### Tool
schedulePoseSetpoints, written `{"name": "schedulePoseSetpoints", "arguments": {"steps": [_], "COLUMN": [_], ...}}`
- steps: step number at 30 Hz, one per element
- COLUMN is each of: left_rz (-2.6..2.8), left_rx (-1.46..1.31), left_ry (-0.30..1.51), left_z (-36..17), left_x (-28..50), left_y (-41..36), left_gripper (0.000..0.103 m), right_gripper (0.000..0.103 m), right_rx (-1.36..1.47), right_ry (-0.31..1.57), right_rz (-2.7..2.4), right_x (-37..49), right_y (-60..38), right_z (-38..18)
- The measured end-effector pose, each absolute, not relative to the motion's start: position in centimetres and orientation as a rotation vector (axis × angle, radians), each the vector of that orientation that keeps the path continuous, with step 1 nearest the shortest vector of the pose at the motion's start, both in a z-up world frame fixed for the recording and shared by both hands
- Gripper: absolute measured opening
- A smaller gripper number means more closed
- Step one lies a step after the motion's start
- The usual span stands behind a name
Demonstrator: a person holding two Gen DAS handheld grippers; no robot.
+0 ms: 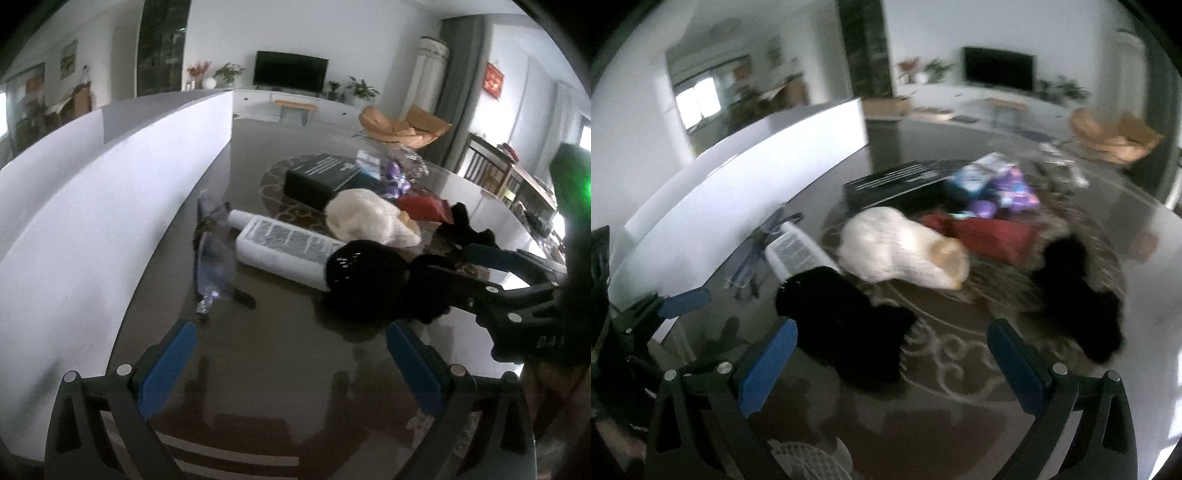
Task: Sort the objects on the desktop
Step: 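Grasp the black fuzzy earmuffs with the right gripper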
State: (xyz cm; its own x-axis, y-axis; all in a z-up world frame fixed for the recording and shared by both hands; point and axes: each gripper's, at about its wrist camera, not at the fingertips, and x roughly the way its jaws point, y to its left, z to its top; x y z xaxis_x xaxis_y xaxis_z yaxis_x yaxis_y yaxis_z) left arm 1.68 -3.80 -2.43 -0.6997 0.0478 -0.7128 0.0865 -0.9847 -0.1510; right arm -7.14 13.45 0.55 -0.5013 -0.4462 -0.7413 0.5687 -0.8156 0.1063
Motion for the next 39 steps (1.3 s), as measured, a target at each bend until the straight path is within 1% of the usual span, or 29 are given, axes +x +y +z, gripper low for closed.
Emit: {"name": "schedulePoseSetpoints", "arguments": {"steps": [2,3,4,5,6,10,14,18,19,20,21,23,26,31,34,39], "left_rz": [-2.845,-2.838,-2.832,-2.827,-2.823,-2.808,-2.808,-2.806,-2.804,-2.803,-2.803,-2.791,-2.76,-2.692,-2.65,-2.699], "left_rx": [1.237,1.248,1.256,1.263,1.268,1.28,1.293,1.309,1.311,1.311,1.31,1.315,1.337,1.375,1.372,1.433], "left_ry": [0.278,0.271,0.263,0.26,0.263,0.317,0.314,0.279,0.282,0.297,0.316,0.355,0.371,0.357,0.397,0.327], "left_z": [-2.8,-2.9,-3.1,-3.1,-3.2,-3.4,-3.6,-3.6,-3.6,-3.5,-3.5,-3.4,-3.3,-3.2,-3.2,-3.2], "left_x": [1.4,1.4,1.3,1.3,1.3,1.3,1.2,1.1,1.1,1.1,1.0,0.7,-0.7,-4.0,-6.3,-10.1], "left_y": [-3.9,-3.8,-3.7,-3.7,-3.8,-4.4,-4.1,-3.7,-3.7,-3.9,-4.0,-4.4,-4.7,-5.5,-6.1,-5.1], "left_gripper": [0.103,0.103,0.103,0.103,0.103,0.103,0.103,0.103,0.103,0.103,0.103,0.103,0.103,0.103,0.103,0.103], "right_gripper": [0.102,0.099,0.084,0.066,0.06,0.046,0.046,0.048,0.053,0.063,0.068,0.08,0.089,0.09,0.09,0.09], "right_rx": [1.103,1.124,1.143,1.163,1.181,1.2,1.248,1.263,1.264,1.265,1.262,1.227,1.16,1.077,1.064,1.049], "right_ry": [0.22,0.246,0.263,0.254,0.222,0.195,0.122,0.124,0.124,0.121,0.117,0.112,0.19,0.352,0.359,0.356], "right_rz": [-2.257,-2.241,-2.234,-2.206,-2.18,-2.196,-2.275,-2.348,-2.366,-2.385,-2.398,-2.421,-2.452,-2.468,-2.458,-2.452], "right_x": [-7.8,-8.1,-8.4,-8.7,-8.9,-8.0,-6.2,-4.0,-3.5,-3.0,-2.9,-2.1,-1.6,-1.3,-1.0,-0.4], "right_y": [12.6,12.1,12.1,11.9,12.0,13.7,18.0,21.4,22.0,22.6,22.9,23.4,22.8,21.0,20.7,20.4], "right_z": [0.0,-0.4,-0.6,-1.0,-1.3,-1.4,-1.3,-1.0,-0.9,-0.8,-0.7,-0.5,0.0,0.1,-0.3,-0.8]}}
